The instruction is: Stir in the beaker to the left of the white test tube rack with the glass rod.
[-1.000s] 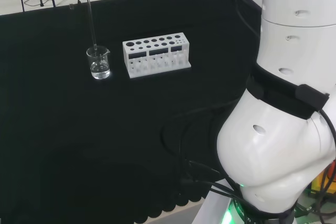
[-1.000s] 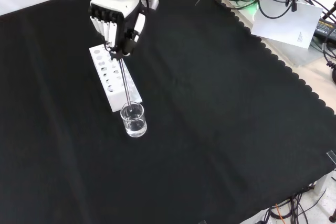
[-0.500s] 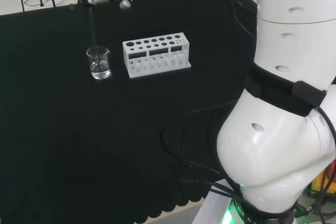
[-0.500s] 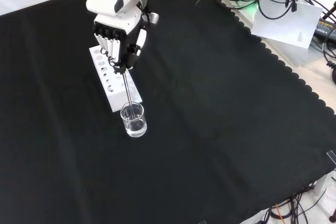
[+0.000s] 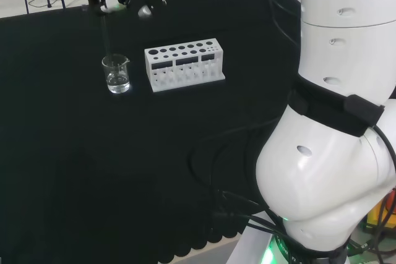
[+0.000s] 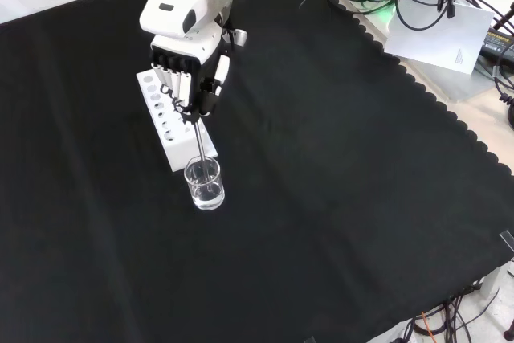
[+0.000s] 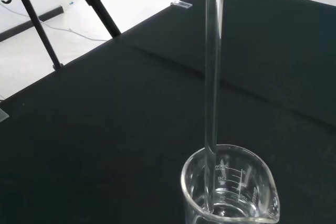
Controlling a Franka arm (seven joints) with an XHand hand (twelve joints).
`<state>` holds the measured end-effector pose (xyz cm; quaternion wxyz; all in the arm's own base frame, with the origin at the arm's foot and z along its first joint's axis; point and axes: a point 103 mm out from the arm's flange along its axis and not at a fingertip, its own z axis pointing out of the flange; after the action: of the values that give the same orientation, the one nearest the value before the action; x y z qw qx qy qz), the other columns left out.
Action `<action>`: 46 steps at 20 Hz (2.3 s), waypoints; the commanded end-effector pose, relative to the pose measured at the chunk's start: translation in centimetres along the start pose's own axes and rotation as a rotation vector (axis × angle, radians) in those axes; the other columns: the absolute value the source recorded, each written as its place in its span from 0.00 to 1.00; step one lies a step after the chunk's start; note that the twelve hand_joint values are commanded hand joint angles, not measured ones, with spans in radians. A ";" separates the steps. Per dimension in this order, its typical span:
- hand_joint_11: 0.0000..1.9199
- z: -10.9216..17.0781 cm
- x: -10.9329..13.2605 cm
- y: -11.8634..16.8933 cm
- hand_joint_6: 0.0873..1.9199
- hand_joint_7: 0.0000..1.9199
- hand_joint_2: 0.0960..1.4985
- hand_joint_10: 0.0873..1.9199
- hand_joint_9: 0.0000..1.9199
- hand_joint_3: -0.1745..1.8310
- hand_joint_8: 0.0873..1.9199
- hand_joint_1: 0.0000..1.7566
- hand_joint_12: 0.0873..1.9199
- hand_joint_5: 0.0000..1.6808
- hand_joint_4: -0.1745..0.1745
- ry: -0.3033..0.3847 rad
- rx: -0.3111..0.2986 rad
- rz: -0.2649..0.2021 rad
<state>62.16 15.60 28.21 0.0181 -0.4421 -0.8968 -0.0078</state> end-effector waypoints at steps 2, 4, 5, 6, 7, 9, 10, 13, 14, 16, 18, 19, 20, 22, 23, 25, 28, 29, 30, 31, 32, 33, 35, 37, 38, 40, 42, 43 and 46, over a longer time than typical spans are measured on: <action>0.92 0.9 0.3 0.2 0.29 0.59 0.70 0.34 0.86 0.09 0.54 0.73 0.14 0.62 0.00 0.005 0.011 -0.007; 0.92 1.4 0.2 0.3 0.29 0.59 0.70 0.34 0.86 0.09 0.54 0.73 0.14 0.61 0.00 0.005 0.014 -0.009; 0.92 1.6 0.1 0.4 0.29 0.59 0.70 0.34 0.86 0.09 0.54 0.73 0.14 0.61 0.00 0.007 0.014 -0.009; 0.92 1.9 -0.1 0.4 0.29 0.59 0.70 0.34 0.86 0.09 0.54 0.73 0.14 0.61 0.00 0.008 0.013 -0.010; 0.92 2.0 -0.3 0.4 0.29 0.59 0.70 0.34 0.86 0.09 0.54 0.73 0.14 0.61 0.00 0.010 0.012 -0.010; 0.92 2.1 -0.7 0.5 0.29 0.59 0.70 0.34 0.86 0.09 0.54 0.73 0.14 0.61 0.00 0.014 0.013 -0.008; 0.92 2.1 -0.9 0.6 0.29 0.59 0.70 0.34 0.86 0.09 0.54 0.73 0.14 0.61 0.00 0.014 0.013 -0.008; 0.92 1.8 -1.5 0.8 0.29 0.59 0.70 0.34 0.86 0.09 0.54 0.73 0.14 0.61 0.00 0.013 0.011 -0.006; 0.92 1.6 -1.7 0.8 0.29 0.59 0.70 0.34 0.86 0.09 0.54 0.73 0.14 0.61 0.00 0.013 0.010 -0.002; 0.92 1.5 -2.2 0.7 0.29 0.59 0.70 0.34 0.86 0.09 0.54 0.73 0.14 0.61 0.00 0.013 0.010 0.005; 0.92 1.6 -2.7 0.4 0.29 0.58 0.70 0.34 0.86 0.09 0.54 0.73 0.14 0.61 0.00 0.011 0.013 0.011; 0.92 1.6 -2.8 0.2 0.29 0.58 0.70 0.34 0.86 0.09 0.54 0.73 0.14 0.61 0.00 0.011 0.016 0.015; 0.92 1.7 -3.0 0.0 0.29 0.58 0.70 0.34 0.86 0.09 0.54 0.73 0.14 0.61 0.00 0.013 0.017 0.020; 0.92 1.7 -3.1 -0.6 0.29 0.58 0.70 0.34 0.86 0.09 0.54 0.73 0.14 0.61 0.00 0.013 0.022 0.029; 0.92 1.7 -3.1 -0.9 0.29 0.58 0.70 0.34 0.86 0.09 0.54 0.73 0.14 0.61 0.00 0.011 0.024 0.032; 0.92 1.6 -3.1 -1.5 0.29 0.58 0.70 0.34 0.86 0.09 0.54 0.73 0.14 0.61 0.00 0.009 0.027 0.042; 0.92 1.4 -2.3 -2.1 0.29 0.58 0.70 0.34 0.86 0.09 0.54 0.73 0.14 0.61 0.00 0.012 0.028 0.046; 0.92 1.4 -1.9 -2.1 0.29 0.58 0.70 0.34 0.86 0.09 0.54 0.73 0.14 0.61 0.00 0.011 0.032 0.041; 0.92 1.5 -1.5 -2.2 0.29 0.58 0.70 0.34 0.86 0.09 0.54 0.73 0.14 0.61 0.00 0.011 0.034 0.037; 0.92 1.6 -1.1 -2.2 0.29 0.58 0.70 0.34 0.86 0.09 0.54 0.73 0.14 0.61 0.00 0.013 0.035 0.032; 0.92 1.7 -0.7 -2.2 0.29 0.58 0.70 0.34 0.86 0.09 0.54 0.73 0.14 0.61 0.00 0.013 0.038 0.026; 0.92 1.8 -0.3 -2.1 0.29 0.58 0.70 0.34 0.86 0.09 0.54 0.73 0.14 0.61 0.00 0.013 0.039 0.022; 0.92 1.9 0.1 -1.9 0.29 0.58 0.70 0.34 0.86 0.09 0.54 0.73 0.14 0.61 0.00 0.012 0.041 0.013; 0.92 2.0 0.4 -1.5 0.29 0.58 0.70 0.34 0.86 0.09 0.54 0.73 0.14 0.61 0.00 0.012 0.049 0.003; 0.92 2.0 0.5 -1.3 0.29 0.58 0.70 0.34 0.86 0.09 0.54 0.73 0.14 0.61 0.00 0.015 0.049 -0.001; 0.92 2.1 0.4 -0.9 0.29 0.58 0.70 0.34 0.86 0.09 0.54 0.73 0.14 0.61 0.00 0.018 0.046 -0.004; 0.92 2.4 -0.2 -0.6 0.30 0.58 0.70 0.34 0.86 0.09 0.54 0.73 0.14 0.61 0.00 0.020 0.039 -0.003; 0.92 2.4 -0.4 -0.4 0.30 0.58 0.70 0.34 0.86 0.09 0.54 0.73 0.14 0.61 0.00 0.019 0.038 0.000; 0.92 2.5 -0.8 0.2 0.30 0.58 0.70 0.34 0.86 0.09 0.54 0.73 0.14 0.61 0.00 0.019 0.040 0.003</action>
<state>61.78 15.09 26.03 0.0341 -0.4427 -0.8960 0.0059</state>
